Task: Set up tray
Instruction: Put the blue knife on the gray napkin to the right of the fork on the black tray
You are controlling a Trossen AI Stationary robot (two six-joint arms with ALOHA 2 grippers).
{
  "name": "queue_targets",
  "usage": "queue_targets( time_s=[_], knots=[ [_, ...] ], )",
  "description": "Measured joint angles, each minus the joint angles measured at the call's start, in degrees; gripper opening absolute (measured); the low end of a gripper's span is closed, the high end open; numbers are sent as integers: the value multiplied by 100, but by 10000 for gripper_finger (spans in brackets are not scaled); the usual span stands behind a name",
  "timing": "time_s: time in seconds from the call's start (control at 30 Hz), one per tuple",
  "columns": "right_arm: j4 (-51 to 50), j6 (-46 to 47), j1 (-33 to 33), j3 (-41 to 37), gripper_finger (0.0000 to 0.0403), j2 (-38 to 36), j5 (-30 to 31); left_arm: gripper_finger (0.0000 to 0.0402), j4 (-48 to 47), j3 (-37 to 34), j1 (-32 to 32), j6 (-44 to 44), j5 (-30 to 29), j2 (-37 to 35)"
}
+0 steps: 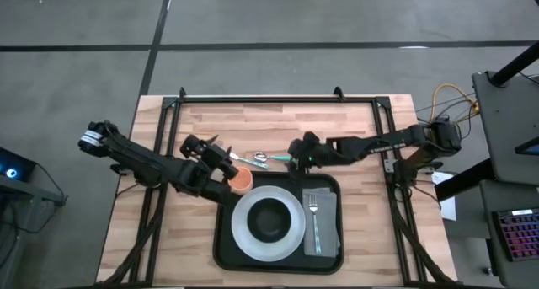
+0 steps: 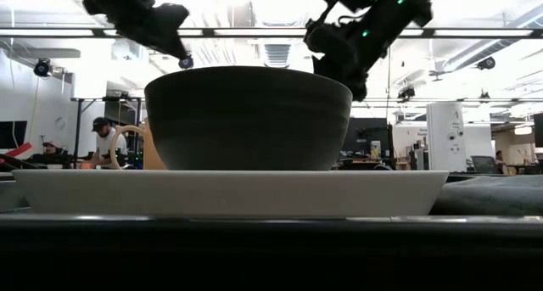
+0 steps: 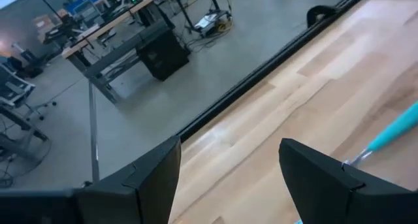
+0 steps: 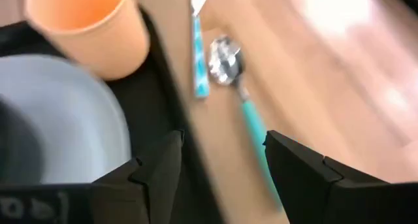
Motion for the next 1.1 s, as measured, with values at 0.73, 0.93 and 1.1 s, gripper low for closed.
queue_targets(
  time_s=[0.73, 0.93, 1.1],
  knots=[
    [79, -1687, -1286, 2187, 208, 1712, -1587, 238, 4959, -2872, 65, 3563, 603, -2471],
    [-377, -1921, -1292, 3591, 208, 2834, -1891, 238, 4937, -2857, 213, 3539, 421, -2557],
    [-1004, -2283, -1389, 4617, 208, 3606, -2237, 238, 4938, -2845, 238, 3504, 291, -2675]
  ],
)
